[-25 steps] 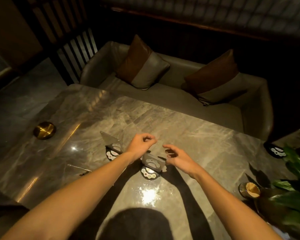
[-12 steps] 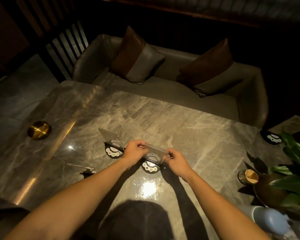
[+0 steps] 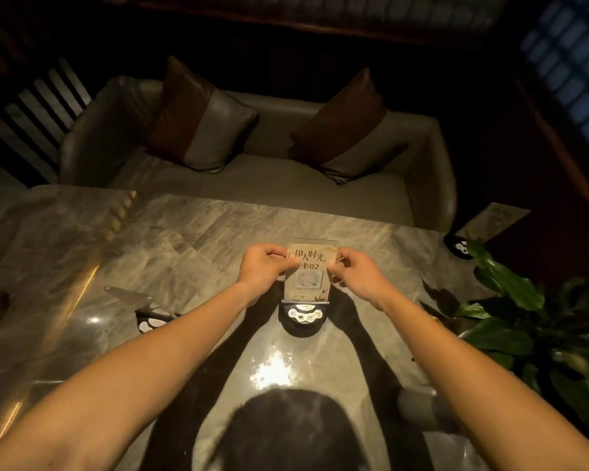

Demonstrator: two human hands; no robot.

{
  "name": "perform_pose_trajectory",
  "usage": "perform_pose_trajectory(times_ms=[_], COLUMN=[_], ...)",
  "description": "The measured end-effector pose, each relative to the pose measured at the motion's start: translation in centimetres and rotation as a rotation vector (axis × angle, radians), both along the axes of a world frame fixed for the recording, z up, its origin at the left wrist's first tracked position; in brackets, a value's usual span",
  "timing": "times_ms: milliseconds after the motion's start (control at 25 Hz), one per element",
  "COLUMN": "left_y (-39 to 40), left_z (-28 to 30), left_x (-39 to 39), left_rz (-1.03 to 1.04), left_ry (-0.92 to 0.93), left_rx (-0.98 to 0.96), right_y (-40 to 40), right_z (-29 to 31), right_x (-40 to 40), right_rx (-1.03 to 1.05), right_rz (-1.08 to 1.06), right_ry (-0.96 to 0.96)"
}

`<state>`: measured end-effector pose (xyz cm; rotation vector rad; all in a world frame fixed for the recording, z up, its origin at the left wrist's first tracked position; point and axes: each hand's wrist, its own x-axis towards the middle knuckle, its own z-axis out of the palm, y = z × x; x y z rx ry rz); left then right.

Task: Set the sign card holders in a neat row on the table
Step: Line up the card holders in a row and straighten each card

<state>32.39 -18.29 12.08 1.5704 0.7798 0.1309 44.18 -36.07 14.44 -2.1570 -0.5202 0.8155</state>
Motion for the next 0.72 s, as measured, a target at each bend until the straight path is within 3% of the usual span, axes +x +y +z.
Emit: perform_pose_trajectory(times_ms=[280,720], left_y=[-7.1,-14.8], left_z=[0.8,-2.4], left_x=[12.5,31.7], left_rz=[-0.05,-0.056], left_ry=[-0.129,-0.102], left_rx=[0.011,0.029], right_y=[-7.2,-14.8], right_z=[1.5,-1.1], right_x=[11.7,28.8], right_rx=[-0.005,-0.075], right_rz=[-0.043,-0.213], right_ry=[-0.146,-0.24])
